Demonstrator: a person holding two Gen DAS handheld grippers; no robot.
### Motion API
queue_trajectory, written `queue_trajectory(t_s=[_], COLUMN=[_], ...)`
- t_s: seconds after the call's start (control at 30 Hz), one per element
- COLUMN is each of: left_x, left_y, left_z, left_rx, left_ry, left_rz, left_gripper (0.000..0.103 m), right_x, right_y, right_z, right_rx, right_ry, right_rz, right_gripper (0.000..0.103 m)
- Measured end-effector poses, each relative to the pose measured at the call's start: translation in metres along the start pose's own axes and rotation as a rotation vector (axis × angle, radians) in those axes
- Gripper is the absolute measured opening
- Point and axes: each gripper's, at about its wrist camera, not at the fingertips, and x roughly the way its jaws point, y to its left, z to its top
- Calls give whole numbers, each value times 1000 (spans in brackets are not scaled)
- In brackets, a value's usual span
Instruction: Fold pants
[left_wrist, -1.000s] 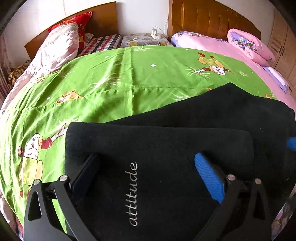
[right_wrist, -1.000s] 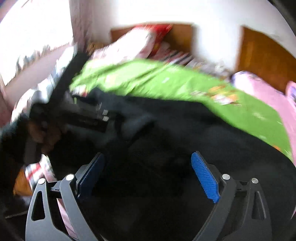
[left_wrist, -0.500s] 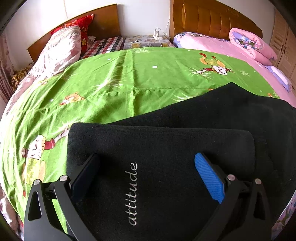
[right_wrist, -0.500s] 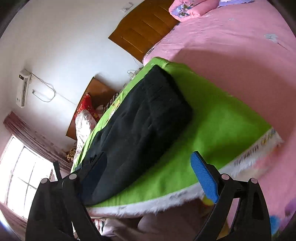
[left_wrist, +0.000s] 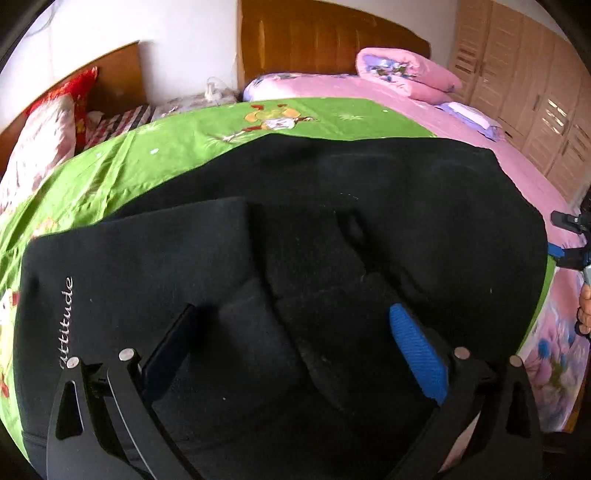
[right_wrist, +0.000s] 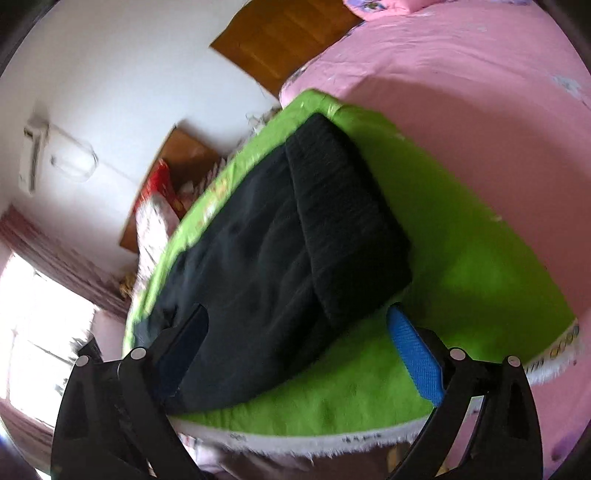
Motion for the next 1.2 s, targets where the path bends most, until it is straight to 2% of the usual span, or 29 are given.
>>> queue_trajectory(t_s=[0.1,0.17,0.23,0.33,0.37,0.43,0.5,0.53,0.63,0.7,0.77,0.8,0.87,0.93,1.0,1.07,1.1,1.13,1.17,1.2], left_x=[1,1,2,0,0,-1,-1,-1,-1,0,-1,0,0,0,1,0,-2,-6,-14,-22], left_y=[-1,-1,-1,1,0,1,1,1,1,1,1,1,1,0,-2,-1,0,0,-2,-6], left_z=[-2,-3,-3,-2,-3,-2,-2,-3,-2,-2,-3,-2,-3,-2,3,7,12,18,29,38], left_rx=[0,2,0,1,0,1,1,1,1,2,1,1,2,-1,-6,-16,-32,-63,-93,-90], left_ry=[-10,-11,-11,-9,-10,-10,-10,-10,-10,-11,-10,-10,-10,1,20,51,91,128,141,123], left_rz=[6,17,14,15,16,15,15,16,15,16,15,15,14,21,32,33,34,8,-70,-109], left_gripper=[102,102,102,102,102,102,102,102,102,102,102,102,102,102,102,102,101,100,100,100], right_x=[4,10,14,21,21,22,25,26,25,24,24,26,29,34,33,24,21,20,22,29], right_y=[9,14,14,-3,-1,5,13,17,20,9,-3,-3,7,19,22,7,-4,-8,-8,-5], right_z=[0,8,23,32,31,25,14,11,19,32,39,40,36,30,29,37,43,48,50,50], right_rx=[-64,-58,-41,73,61,-1,-60,-84,-108,-15,79,85,9,-51,-52,57,132,153,144,121], right_ry=[5,8,-38,-54,-43,37,155,170,123,37,-14,-28,-18,28,46,-12,-42,-53,-49,-19], right_rz=[-58,-88,-116,-57,-56,-19,92,93,-42,-103,-59,-50,-94,-79,-70,1,15,-4,-10,-7], right_gripper=[97,96,96,97,97,97,96,96,93,93,96,97,97,96,91,87,84,82,82,82])
